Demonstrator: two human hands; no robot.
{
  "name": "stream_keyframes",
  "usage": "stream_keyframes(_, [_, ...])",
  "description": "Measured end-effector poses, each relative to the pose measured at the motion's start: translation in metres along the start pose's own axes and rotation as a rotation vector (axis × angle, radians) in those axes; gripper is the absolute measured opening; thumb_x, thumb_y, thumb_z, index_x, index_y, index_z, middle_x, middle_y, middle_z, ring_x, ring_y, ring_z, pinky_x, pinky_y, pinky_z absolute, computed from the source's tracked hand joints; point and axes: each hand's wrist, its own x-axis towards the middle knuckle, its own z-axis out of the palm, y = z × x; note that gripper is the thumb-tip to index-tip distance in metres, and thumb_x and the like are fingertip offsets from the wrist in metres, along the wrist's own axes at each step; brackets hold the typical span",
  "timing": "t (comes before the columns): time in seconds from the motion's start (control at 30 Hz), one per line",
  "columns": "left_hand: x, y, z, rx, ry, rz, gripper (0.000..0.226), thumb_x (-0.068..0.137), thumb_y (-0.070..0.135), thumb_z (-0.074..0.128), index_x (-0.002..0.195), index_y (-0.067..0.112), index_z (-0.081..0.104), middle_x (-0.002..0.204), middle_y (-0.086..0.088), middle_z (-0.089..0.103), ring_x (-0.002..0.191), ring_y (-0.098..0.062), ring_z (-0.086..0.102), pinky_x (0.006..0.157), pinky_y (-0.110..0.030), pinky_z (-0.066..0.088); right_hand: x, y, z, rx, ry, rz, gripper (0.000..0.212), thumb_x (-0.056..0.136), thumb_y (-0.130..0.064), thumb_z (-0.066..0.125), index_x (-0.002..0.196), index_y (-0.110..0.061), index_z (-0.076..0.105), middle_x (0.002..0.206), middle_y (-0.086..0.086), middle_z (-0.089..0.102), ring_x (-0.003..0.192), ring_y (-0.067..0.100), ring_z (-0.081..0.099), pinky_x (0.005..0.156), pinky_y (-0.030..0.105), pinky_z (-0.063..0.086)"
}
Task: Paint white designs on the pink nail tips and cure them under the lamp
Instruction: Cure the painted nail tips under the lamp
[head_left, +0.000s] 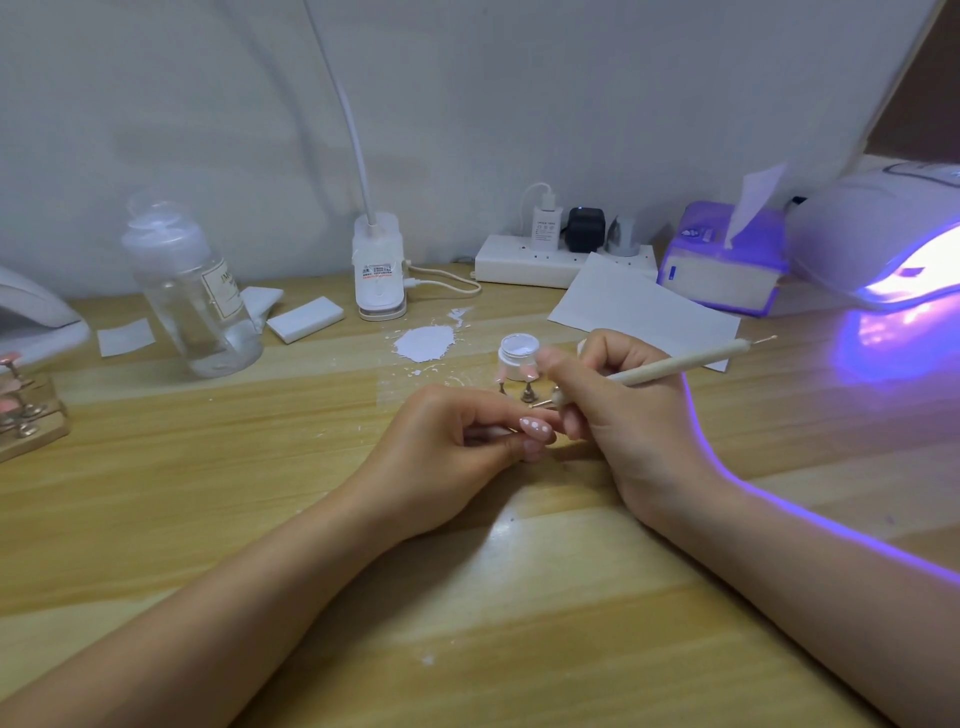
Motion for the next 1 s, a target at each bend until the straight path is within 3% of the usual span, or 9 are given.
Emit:
stream_keyframes(0.13, [0.0002,-0.0002,0.0001,-0.019,-0.008,0.001,0.015,0.08,-0.002,0.065,0.089,0.007,0.073,0.095,0.003,0.072,0.08,0.006,0.064,0.077,-0.012,0.049,0.0009,-0.0028,0.001,0.1,0.011,0.075,0.039,0.077,-0.024,0.067,0.056,-0.011,0.038,0.037,-0.011,0.047,0.036,0.001,0.052,0.05,0.023,0.054])
stream_keyframes(0.23, [-0.0002,-0.0005,-0.0003,-0.029,-0.01,-0.006,0.015,0.08,-0.004,0.064,0.086,0.005,0.073,0.095,0.008,0.071,0.081,0.006,0.064,0.076,-0.01,0.048,0.0018,0.0002,-0.0015,0.07,-0.014,0.076,0.034,0.083,-0.007,0.062,0.061,-0.012,0.037,0.033,-0.01,0.042,0.03,0.002,0.044,0.052,0.025,0.052])
stream_keyframes(0.33, [-0.0002,-0.0009,-0.0005,-0.024,0.007,-0.008,0.016,0.079,-0.004,0.065,0.082,0.008,0.073,0.082,0.011,0.072,0.082,0.004,0.065,0.076,-0.011,0.048,0.0023,0.0025,-0.004,0.041,-0.051,0.083,0.03,0.081,-0.001,0.061,0.068,-0.016,0.039,0.035,-0.007,0.044,0.031,0.008,0.044,0.063,0.035,0.049])
stream_keyframes(0.43, [-0.0003,-0.0002,-0.0012,-0.007,0.031,-0.005,0.022,0.078,-0.001,0.066,0.08,0.02,0.072,0.073,0.011,0.07,0.077,0.002,0.065,0.078,-0.015,0.051,0.0025,0.0034,-0.0045,0.025,-0.103,0.055,0.035,0.077,0.004,0.062,0.056,-0.019,0.046,0.042,-0.008,0.051,0.038,0.007,0.052,0.052,0.025,0.05])
stream_keyframes(0.53, [-0.0005,-0.0005,-0.0013,-0.013,0.041,-0.018,0.02,0.078,0.0,0.067,0.083,0.019,0.073,0.075,0.004,0.072,0.076,0.0,0.065,0.08,-0.017,0.052,0.0024,0.004,-0.005,0.015,-0.107,0.051,0.044,0.074,0.0,0.066,0.043,-0.023,0.045,0.043,-0.005,0.048,0.046,0.009,0.058,0.049,0.021,0.048])
stream_keyframes(0.67, [-0.0007,0.0,-0.0009,-0.028,0.039,-0.031,0.018,0.076,-0.002,0.068,0.087,0.012,0.073,0.076,0.003,0.071,0.076,0.001,0.064,0.077,-0.015,0.05,0.0009,0.003,-0.0041,0.016,-0.122,0.023,0.048,0.078,0.002,0.065,0.045,-0.019,0.038,0.036,-0.003,0.041,0.032,0.008,0.045,0.041,0.014,0.038])
stream_keyframes(0.83, [-0.0003,0.0,-0.0008,-0.051,0.035,-0.033,0.02,0.077,-0.002,0.067,0.087,0.013,0.072,0.077,-0.001,0.071,0.075,0.0,0.064,0.077,-0.014,0.05,0.0009,0.0038,-0.0045,0.002,-0.127,0.009,0.047,0.077,0.015,0.056,0.047,-0.017,0.037,0.038,-0.001,0.043,0.033,0.006,0.046,0.043,0.012,0.038])
stream_keyframes(1.0, [-0.0001,0.0006,-0.0006,-0.057,0.029,-0.03,0.018,0.076,-0.002,0.067,0.089,0.01,0.072,0.079,-0.001,0.071,0.075,0.002,0.063,0.074,-0.013,0.049,0.0003,0.0034,-0.0028,-0.006,-0.146,0.004,0.037,0.069,0.005,0.061,0.048,-0.015,0.037,0.037,-0.003,0.045,0.034,0.007,0.047,0.041,0.012,0.037])
